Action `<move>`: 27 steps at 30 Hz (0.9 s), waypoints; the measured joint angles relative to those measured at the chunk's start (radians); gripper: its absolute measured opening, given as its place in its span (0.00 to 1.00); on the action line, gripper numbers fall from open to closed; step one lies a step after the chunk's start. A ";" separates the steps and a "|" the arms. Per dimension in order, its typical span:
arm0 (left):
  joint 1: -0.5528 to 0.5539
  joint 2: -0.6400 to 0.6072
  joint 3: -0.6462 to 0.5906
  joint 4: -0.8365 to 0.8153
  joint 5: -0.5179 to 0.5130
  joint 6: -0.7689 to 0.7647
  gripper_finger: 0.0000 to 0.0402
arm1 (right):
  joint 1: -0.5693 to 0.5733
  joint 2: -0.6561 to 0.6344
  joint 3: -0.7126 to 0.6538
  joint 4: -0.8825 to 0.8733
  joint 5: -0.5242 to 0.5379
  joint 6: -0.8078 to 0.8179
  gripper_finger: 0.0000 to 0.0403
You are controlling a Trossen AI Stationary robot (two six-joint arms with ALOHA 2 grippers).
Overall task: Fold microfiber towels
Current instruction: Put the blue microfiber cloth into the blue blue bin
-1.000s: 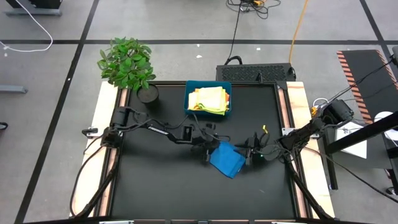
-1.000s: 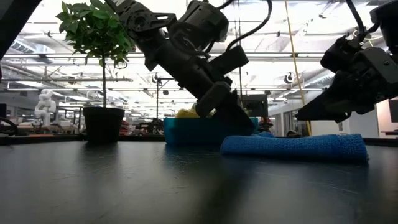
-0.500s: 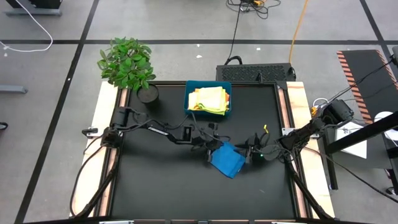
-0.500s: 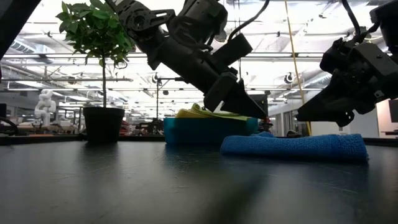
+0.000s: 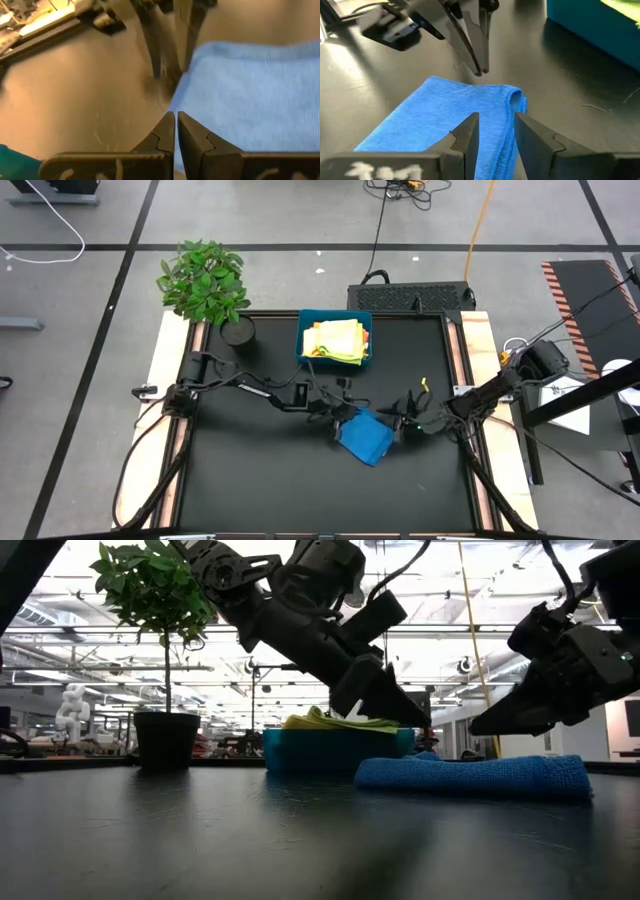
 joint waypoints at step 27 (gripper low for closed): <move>-0.148 -0.017 0.000 -0.132 -0.128 -0.071 0.49 | 0.085 0.009 0.097 0.130 -0.085 0.035 0.29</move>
